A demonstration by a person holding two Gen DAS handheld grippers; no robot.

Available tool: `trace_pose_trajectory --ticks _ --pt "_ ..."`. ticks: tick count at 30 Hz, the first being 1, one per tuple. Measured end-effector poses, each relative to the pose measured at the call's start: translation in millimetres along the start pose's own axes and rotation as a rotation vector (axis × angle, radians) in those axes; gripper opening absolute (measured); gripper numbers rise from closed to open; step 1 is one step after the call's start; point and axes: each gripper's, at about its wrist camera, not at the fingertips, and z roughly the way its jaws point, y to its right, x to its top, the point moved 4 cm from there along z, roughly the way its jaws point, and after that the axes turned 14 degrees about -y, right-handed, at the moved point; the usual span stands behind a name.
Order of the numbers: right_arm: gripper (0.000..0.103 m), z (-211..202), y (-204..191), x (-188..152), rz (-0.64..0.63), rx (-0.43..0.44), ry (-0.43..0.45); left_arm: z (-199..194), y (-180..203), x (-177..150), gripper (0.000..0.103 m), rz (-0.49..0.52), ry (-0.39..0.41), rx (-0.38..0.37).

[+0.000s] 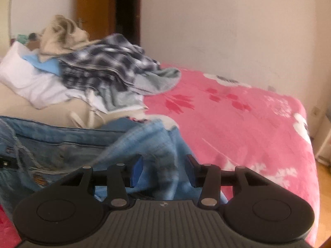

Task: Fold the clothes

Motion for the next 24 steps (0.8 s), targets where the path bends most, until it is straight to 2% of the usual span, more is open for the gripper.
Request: trace_pose_trajectory --ticks 2,4,11,14,15,17,18,20,22,24 --pt "0.047 5 -4 2 -0.038 -0.013 -0.034 0 0 0 0.028 0.012 0.007 0.000" --pt "0.048 13 -1 1 -0.019 -0.016 -0.078 1 0 -1 0.029 0.020 0.012 -0.001" --pt "0.049 39 20 -4 0.198 0.186 -0.180 3 0 -5 0.031 0.052 0.036 -0.001" --pt "0.049 53 32 0 0.292 0.247 -0.234 4 0 -5 0.031 0.050 0.041 -0.002" --pt "0.047 53 31 0 0.299 0.254 -0.234 4 -1 -6 0.031 0.051 0.042 0.000" --pt "0.033 46 25 0 0.270 0.247 -0.207 4 -1 -6 0.031 0.054 0.045 0.008" --pt "0.031 40 19 -2 0.236 0.234 -0.184 4 -2 -7 0.031 0.056 0.047 0.012" --pt "0.020 26 10 -10 0.203 0.205 -0.139 5 -1 -8 0.031 0.061 0.053 0.019" --pt "0.016 12 7 -19 0.216 0.185 -0.094 5 0 -9 0.028 0.066 0.059 0.027" --pt "0.014 -7 4 -29 0.246 0.166 -0.026 0 5 -9 0.020 0.083 0.073 0.050"
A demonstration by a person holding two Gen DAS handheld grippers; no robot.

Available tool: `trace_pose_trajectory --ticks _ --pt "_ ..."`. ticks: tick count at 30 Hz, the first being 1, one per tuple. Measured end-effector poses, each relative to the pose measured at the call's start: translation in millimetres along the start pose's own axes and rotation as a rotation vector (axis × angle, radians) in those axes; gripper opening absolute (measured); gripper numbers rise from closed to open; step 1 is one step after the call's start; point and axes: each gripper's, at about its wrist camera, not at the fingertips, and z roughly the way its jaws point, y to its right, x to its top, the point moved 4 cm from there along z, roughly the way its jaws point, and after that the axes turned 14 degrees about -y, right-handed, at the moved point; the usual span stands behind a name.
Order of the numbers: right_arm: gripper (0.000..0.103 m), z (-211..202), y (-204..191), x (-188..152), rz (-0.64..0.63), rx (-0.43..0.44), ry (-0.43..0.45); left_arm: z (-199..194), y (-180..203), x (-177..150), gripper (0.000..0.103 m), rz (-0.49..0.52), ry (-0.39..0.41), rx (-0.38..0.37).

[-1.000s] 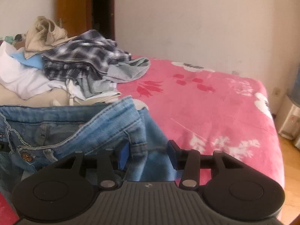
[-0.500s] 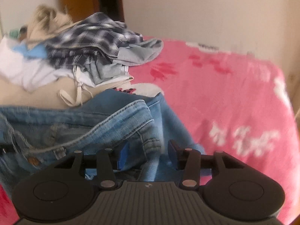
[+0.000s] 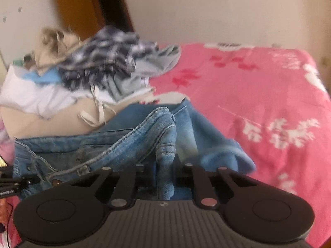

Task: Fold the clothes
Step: 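Lift the jeans by the waistband with both grippers and shake them out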

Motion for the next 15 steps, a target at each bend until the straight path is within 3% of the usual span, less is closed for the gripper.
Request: trace_pose_trajectory --ticks 4,9,15 --pt "0.012 -56 -22 -21 0.040 0.025 0.176 -19 6 2 0.013 0.031 0.058 0.027" --pt "0.011 -132 -62 -40 0.039 0.025 0.325 -69 14 9 0.011 0.085 0.201 0.004" --pt "0.011 -225 -113 -52 0.017 -0.043 0.470 -173 27 26 0.010 0.180 0.454 -0.066"
